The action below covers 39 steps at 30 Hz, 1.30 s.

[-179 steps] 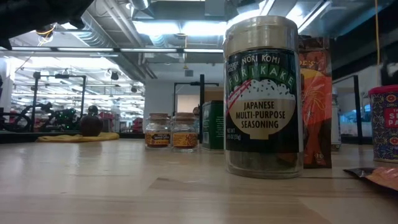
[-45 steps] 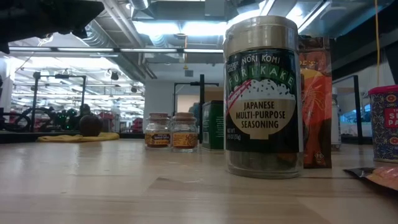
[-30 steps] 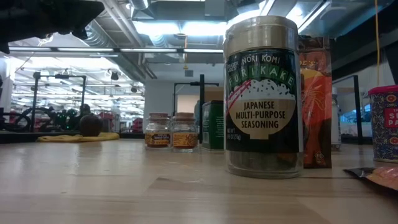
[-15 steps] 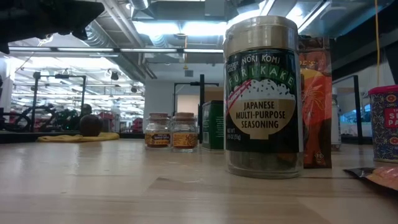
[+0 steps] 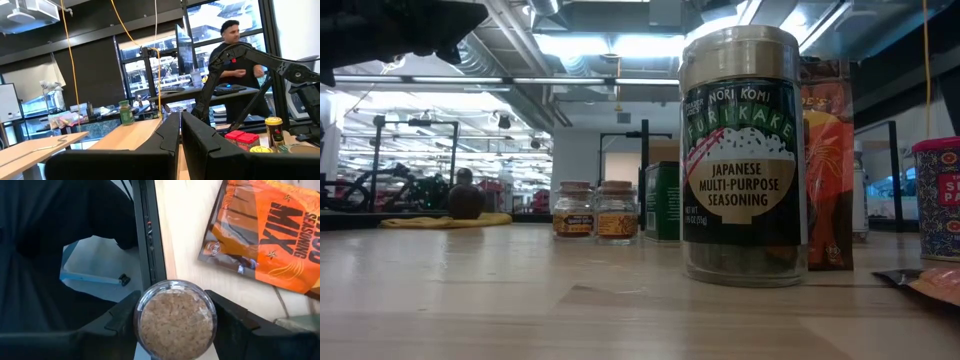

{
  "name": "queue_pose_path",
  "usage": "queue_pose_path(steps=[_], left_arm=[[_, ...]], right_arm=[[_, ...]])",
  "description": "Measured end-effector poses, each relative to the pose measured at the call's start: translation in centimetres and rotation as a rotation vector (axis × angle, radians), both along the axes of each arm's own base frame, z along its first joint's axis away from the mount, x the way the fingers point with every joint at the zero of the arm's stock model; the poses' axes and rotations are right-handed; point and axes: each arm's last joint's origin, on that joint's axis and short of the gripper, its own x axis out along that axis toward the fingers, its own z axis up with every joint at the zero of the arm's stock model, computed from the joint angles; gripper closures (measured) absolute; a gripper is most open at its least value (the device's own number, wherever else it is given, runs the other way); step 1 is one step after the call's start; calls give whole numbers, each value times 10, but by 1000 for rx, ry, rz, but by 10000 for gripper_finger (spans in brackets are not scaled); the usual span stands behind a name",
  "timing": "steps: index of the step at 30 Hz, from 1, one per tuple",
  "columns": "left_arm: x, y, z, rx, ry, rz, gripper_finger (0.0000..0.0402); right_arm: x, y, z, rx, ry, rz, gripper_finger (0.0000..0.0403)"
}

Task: Shelf spices
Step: Move the brown seasoning bottle to the center of the table

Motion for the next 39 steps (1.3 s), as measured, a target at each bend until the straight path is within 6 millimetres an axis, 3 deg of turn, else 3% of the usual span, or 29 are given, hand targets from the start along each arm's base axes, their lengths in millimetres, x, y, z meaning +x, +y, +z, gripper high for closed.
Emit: queue_pose_path(steps=[8, 20, 27, 34, 39], left_arm=[[0, 0, 0, 3, -1, 1, 391], [0, 0, 0, -18, -3, -6, 391], [0, 0, 0, -24, -4, -8, 391], [0, 0, 0, -35, -4, -11, 391], [0, 0, 0, -72, -8, -23, 391]], right_arm=[[11, -4, 6, -6, -9, -2, 204], [46, -12, 64, -159, -141, 56, 205], [84, -40, 82, -276, -191, 143, 206], [121, -67, 116, -337, -286, 197, 204], [148, -106, 121, -442, -288, 176, 207]])
